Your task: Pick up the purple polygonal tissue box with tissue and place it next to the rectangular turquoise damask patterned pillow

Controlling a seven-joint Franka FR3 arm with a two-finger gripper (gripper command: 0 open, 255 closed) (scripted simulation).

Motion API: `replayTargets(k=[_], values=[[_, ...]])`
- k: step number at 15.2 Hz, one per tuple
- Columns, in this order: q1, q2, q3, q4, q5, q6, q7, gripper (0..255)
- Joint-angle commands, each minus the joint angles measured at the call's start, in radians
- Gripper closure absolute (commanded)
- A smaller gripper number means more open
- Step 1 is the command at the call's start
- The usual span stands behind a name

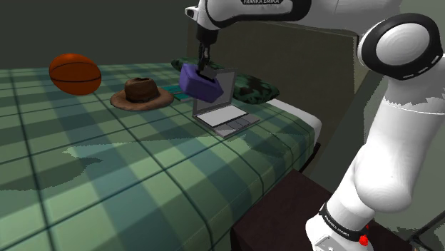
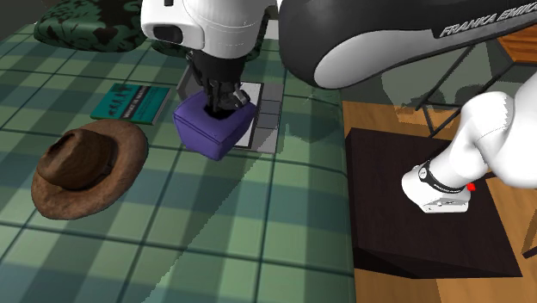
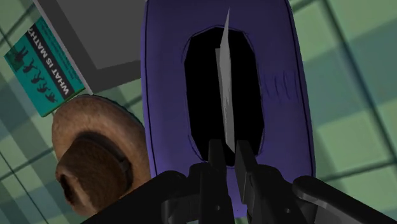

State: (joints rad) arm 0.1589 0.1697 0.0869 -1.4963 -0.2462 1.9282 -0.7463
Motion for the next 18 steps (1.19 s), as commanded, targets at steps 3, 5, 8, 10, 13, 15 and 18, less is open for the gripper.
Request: replayTargets(k=[3, 5, 8, 10, 13, 15, 18], values=[[-0.058, -0.071, -0.035, -0.091, 0.034, 0.044, -0.092, 255], [-0.084, -0.094, -0.054, -0.123, 0.05, 0.061, -0.138, 255], [-0.122, -0.122, -0.084, -0.159, 0.073, 0.083, -0.209, 255], [-0.147, -0.135, -0.104, -0.177, 0.088, 0.095, -0.258, 255], [-0.183, -0.147, -0.137, -0.194, 0.112, 0.11, -0.332, 255], [-0.206, -0.15, -0.159, -0.199, 0.129, 0.117, -0.383, 255], [-0.243, -0.147, -0.192, -0.197, 0.155, 0.125, -0.459, 255]])
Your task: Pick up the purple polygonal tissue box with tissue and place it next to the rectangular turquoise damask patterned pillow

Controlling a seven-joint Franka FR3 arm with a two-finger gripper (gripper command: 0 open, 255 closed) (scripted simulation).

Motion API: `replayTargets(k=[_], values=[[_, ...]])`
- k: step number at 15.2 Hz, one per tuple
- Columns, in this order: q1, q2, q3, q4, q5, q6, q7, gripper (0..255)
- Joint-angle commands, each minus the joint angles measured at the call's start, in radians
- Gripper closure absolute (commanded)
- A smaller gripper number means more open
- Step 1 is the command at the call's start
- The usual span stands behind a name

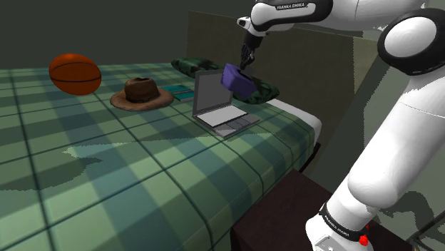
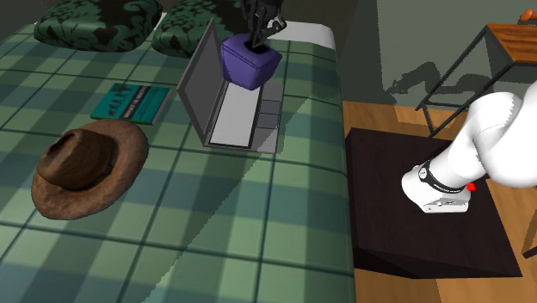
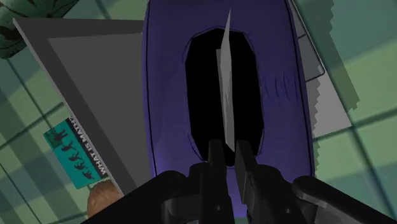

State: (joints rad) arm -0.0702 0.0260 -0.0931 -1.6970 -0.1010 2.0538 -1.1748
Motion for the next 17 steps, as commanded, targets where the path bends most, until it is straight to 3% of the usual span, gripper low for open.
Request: replayTargets(k=[1, 9, 17], values=[[-0.025, -0.001, -0.023, 0.007, 0.019, 0.001, -0.057, 255], [-0.126, 0.059, -0.108, 0.079, 0.105, -0.004, -0.265, 255], [-0.247, 0.187, -0.175, 0.245, 0.214, -0.051, -0.469, 255]])
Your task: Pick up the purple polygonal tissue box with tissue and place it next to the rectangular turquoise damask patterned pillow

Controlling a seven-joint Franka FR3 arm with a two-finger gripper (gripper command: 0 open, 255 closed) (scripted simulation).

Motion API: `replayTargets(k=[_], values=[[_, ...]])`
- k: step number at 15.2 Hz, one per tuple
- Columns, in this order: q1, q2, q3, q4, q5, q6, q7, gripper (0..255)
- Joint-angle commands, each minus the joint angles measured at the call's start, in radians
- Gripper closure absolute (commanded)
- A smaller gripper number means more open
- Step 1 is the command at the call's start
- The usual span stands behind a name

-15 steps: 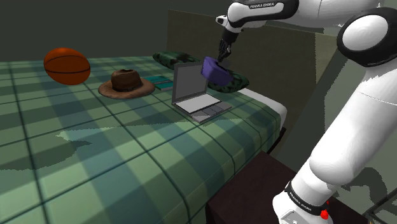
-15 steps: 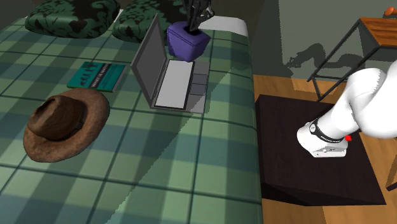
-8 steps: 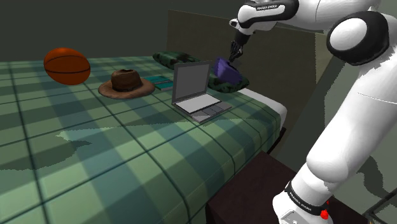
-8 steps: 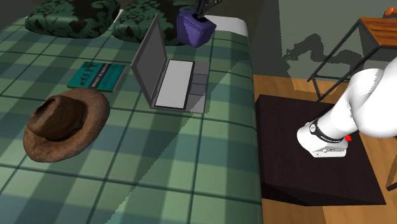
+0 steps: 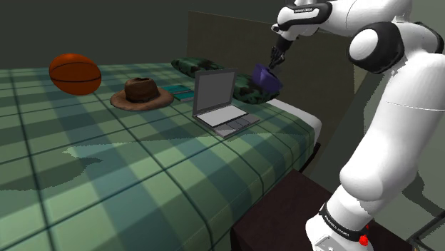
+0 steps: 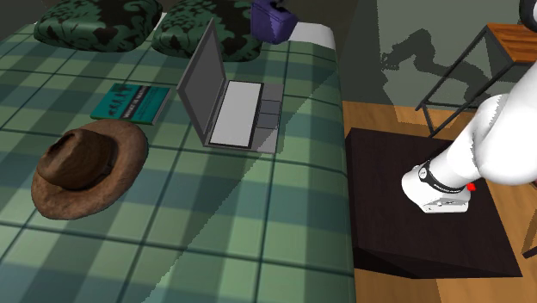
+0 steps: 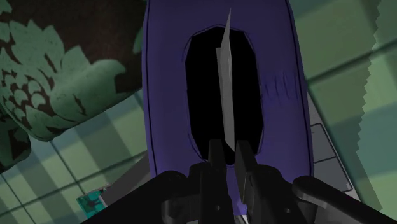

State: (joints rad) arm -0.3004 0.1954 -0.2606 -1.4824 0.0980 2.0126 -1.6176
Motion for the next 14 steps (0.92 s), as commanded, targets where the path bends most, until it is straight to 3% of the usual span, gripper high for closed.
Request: replayTargets(k=[1, 8, 13, 14], values=[[-0.034, 0.039, -0.013, 0.059, 0.03, -0.02, -0.05, 255], [-0.181, 0.23, -0.039, 0.334, 0.138, -0.125, -0.199, 255], [-0.324, 0.45, -0.029, 0.692, 0.212, -0.272, -0.26, 255], [-0.318, 0.435, -0.029, 0.651, 0.208, -0.248, -0.265, 255]])
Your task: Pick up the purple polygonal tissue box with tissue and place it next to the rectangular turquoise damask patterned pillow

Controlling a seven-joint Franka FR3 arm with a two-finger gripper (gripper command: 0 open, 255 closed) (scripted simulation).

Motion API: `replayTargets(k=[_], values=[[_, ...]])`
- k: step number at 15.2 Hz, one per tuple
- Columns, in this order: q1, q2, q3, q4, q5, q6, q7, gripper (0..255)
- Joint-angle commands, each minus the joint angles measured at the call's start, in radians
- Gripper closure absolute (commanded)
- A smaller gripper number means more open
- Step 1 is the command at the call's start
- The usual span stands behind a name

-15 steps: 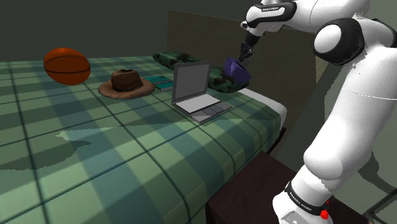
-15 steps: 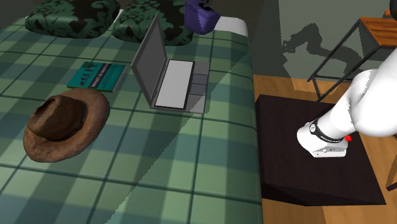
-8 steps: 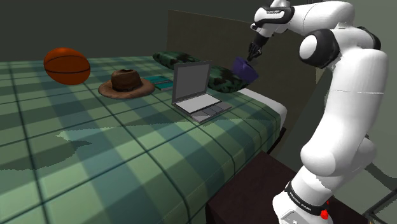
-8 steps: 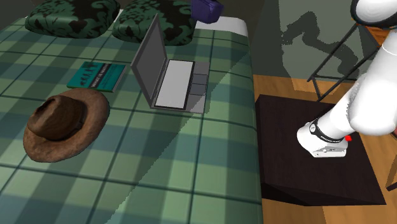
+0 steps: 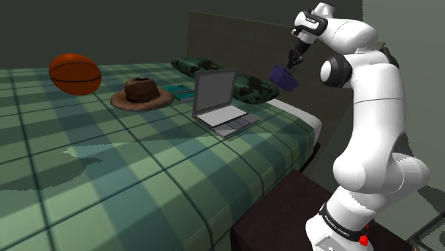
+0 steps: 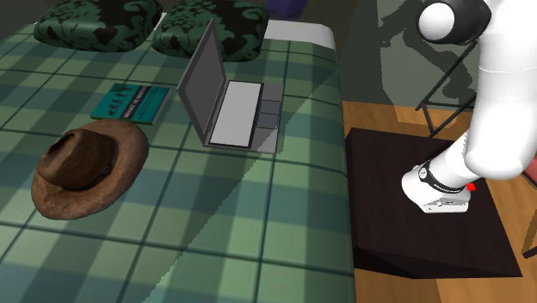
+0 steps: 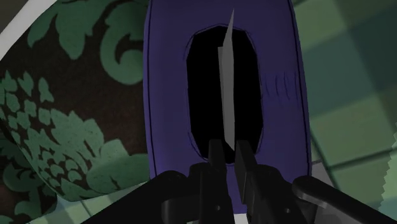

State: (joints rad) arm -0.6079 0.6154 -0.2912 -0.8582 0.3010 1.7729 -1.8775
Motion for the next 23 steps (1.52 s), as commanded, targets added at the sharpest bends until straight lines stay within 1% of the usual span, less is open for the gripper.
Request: replayTargets(k=[1, 5, 10, 16, 23], values=[[-0.004, 0.001, 0.001, -0.01, 0.003, 0.015, -0.009, 255], [0.016, -0.036, -0.003, -0.127, -0.001, 0.094, -0.023, 255], [0.033, -0.062, -0.003, -0.239, -0.002, 0.177, -0.037, 255], [0.045, -0.076, -0.002, -0.343, 0.001, 0.265, -0.053, 255], [0.054, -0.077, 0.003, -0.438, 0.01, 0.357, -0.072, 255]])
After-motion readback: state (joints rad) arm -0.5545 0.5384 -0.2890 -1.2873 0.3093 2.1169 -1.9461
